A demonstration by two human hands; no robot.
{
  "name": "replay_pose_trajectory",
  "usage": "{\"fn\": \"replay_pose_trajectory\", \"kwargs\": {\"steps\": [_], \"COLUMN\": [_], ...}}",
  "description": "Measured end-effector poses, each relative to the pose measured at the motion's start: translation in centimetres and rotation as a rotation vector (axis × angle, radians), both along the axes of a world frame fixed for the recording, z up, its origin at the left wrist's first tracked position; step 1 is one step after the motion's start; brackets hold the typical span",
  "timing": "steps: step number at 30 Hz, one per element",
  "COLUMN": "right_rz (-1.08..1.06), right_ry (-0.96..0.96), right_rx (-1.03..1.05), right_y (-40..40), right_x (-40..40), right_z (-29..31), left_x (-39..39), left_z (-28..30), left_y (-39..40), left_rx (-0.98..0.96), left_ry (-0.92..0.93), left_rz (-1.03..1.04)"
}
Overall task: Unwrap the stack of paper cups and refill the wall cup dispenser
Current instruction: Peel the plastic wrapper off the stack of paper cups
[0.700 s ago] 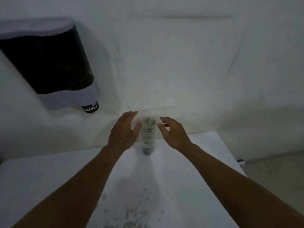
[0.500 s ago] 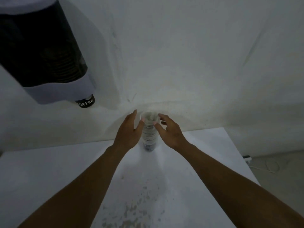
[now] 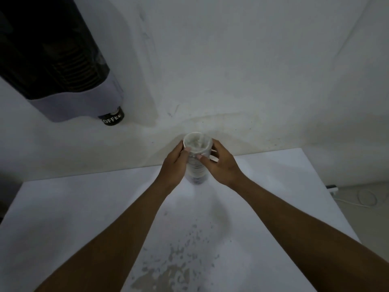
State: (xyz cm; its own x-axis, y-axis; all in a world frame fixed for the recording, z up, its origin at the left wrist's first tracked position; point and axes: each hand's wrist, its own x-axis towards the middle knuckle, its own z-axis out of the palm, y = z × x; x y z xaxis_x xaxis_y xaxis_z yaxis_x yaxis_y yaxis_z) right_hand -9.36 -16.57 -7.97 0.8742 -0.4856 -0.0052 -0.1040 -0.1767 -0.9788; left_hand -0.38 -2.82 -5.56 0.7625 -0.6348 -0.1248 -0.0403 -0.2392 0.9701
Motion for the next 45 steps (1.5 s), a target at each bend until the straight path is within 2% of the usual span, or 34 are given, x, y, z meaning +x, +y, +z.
{"fn": "replay_pose_trajectory", "kwargs": {"steps": [8,19,29,31,33,36,38,41,43,45], "right_rz": [-0.050,-0.051,-0.083,-0.124,-0.169,-0.125,-0.101,-0.103,-0.119,-0.146], "right_ry": [-0.062,-0.046,0.014,-0.016,-0.020,0.146,0.221,0.208,0.104,-0.032], "right_rx": [0.018,0.016,0.006,-0.082,-0.279,-0.501,-0.530,-0.595,-0.625,-0.559], "right_y": [8.3,23.1,26.8,26.8,26.3,25.4,25.0,25.2,25.5,25.7], "right_x": [-6.7,-14.6,-16.5,-16.7,-16.4,-15.3,-14.6,-13.9,-13.8,-13.8], "right_z": [1.2,-0.3,0.0,0.6,1.4,2.7,3.1,3.3,3.1,3.5], "left_x": [-5.6,-13.7,-15.1,-15.3,-15.4,-15.4,-15.2,-14.4,-13.6,-13.1], "left_z": [-0.2,-2.4,-1.5,-1.5,-1.6,-1.5,-1.3,-1.1,-1.0,-0.3], "left_y": [8.2,22.6,25.6,25.8,25.9,26.0,25.9,25.9,25.8,25.9], "left_rx": [-0.052,-0.046,0.043,0.067,0.075,0.095,0.109,0.073,0.090,0.123], "left_ry": [-0.041,-0.015,-0.099,-0.112,-0.115,-0.113,-0.172,-0.384,-0.493,-0.572], "left_rz": [-0.021,0.027,0.040,0.036,0.037,0.061,0.083,0.070,0.069,0.055]}}
